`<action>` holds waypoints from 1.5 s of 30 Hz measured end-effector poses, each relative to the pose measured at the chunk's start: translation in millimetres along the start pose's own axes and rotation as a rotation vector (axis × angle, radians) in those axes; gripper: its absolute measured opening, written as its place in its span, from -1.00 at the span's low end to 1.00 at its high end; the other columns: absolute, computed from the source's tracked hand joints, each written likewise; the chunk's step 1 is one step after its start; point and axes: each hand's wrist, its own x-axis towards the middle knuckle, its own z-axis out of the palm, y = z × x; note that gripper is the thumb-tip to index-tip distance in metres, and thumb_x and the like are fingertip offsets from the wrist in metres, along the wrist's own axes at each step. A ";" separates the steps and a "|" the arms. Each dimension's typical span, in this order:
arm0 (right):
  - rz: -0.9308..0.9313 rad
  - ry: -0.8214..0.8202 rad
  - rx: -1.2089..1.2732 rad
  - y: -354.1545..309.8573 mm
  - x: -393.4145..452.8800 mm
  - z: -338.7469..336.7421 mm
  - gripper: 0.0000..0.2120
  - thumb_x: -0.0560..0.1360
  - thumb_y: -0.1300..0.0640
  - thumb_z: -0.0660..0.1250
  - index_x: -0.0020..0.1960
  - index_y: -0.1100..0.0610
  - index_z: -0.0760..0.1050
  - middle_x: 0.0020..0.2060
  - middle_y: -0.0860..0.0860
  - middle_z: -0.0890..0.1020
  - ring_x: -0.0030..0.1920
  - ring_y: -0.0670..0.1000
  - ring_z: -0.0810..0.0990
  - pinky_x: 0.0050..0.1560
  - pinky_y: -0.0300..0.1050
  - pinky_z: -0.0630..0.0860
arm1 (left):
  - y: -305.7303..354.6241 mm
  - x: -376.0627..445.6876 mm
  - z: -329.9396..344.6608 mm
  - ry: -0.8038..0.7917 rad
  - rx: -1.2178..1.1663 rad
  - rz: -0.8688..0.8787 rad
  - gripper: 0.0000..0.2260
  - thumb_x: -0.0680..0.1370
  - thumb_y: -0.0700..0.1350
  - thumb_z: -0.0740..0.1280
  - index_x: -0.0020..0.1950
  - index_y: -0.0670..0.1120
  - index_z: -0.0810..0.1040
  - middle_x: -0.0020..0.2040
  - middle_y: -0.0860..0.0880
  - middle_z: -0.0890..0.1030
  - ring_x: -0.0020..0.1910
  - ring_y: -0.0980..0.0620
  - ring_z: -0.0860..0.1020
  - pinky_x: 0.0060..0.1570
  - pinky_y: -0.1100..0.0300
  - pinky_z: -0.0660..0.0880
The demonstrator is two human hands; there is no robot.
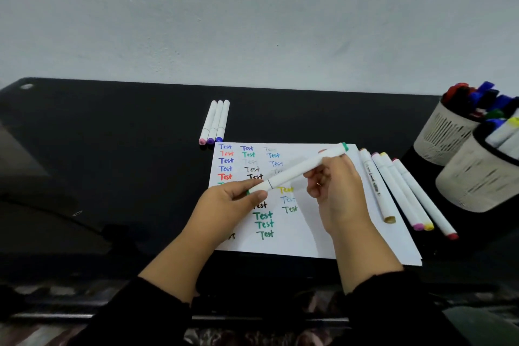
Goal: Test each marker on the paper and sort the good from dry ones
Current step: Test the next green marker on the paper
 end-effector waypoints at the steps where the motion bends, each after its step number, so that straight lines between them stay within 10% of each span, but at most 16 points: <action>1: 0.011 -0.036 -0.016 1.7 0.5 0.7 -0.85 0.54 0.24 0.15 -0.17 0.14 0.45 -0.43 0.05 0.49 -0.43 -0.04 0.34 -0.45 -0.21 0.23 | -0.3 0.5 0.2 0.003 -0.006 -0.003 -0.79 0.42 -0.02 0.46 0.05 0.12 0.65 -0.11 0.16 0.68 -0.03 0.20 0.60 0.02 0.31 0.49; 13: 0.032 -0.215 -0.262 13.8 -1.6 17.4 -0.77 0.50 0.08 0.37 -0.28 0.15 0.48 -0.55 0.00 0.49 -0.56 -0.10 0.34 -0.50 -0.28 0.30 | 0.8 2.4 0.5 -0.019 -0.051 0.024 -0.83 0.44 -0.09 0.44 0.00 0.11 0.64 -0.24 0.26 0.65 -0.25 0.35 0.59 -0.35 0.53 0.41; 28: 0.004 -0.127 -0.241 18.4 -4.8 25.6 -0.68 0.52 0.18 0.31 -0.38 0.12 0.32 -0.60 -0.02 0.40 -0.53 -0.05 0.34 -0.49 -0.22 0.28 | -0.3 0.8 -1.6 -0.078 -0.016 0.046 -0.86 0.50 -0.11 0.37 -0.18 0.13 0.64 -0.27 0.24 0.65 -0.30 0.36 0.57 -0.31 0.54 0.42; 37: 0.010 -0.116 -0.253 18.0 -5.7 27.4 -0.70 0.52 0.18 0.31 -0.36 0.13 0.33 -0.60 -0.02 0.40 -0.54 -0.08 0.33 -0.51 -0.25 0.29 | 1.6 -2.9 -2.0 -0.069 0.037 0.045 -0.82 0.52 -0.07 0.35 -0.25 0.14 0.65 -0.06 0.01 0.68 -0.15 0.02 0.54 -0.05 0.09 0.51; 45: 0.030 -0.074 -0.200 20.6 -5.8 31.2 -0.71 0.51 0.22 0.29 -0.36 0.14 0.32 -0.59 -0.03 0.38 -0.56 -0.09 0.32 -0.54 -0.28 0.29 | -2.1 -1.3 -1.4 -0.053 0.028 0.049 -0.82 0.51 -0.05 0.36 -0.28 0.08 0.66 -0.08 0.03 0.67 -0.04 -0.06 0.59 0.01 0.06 0.52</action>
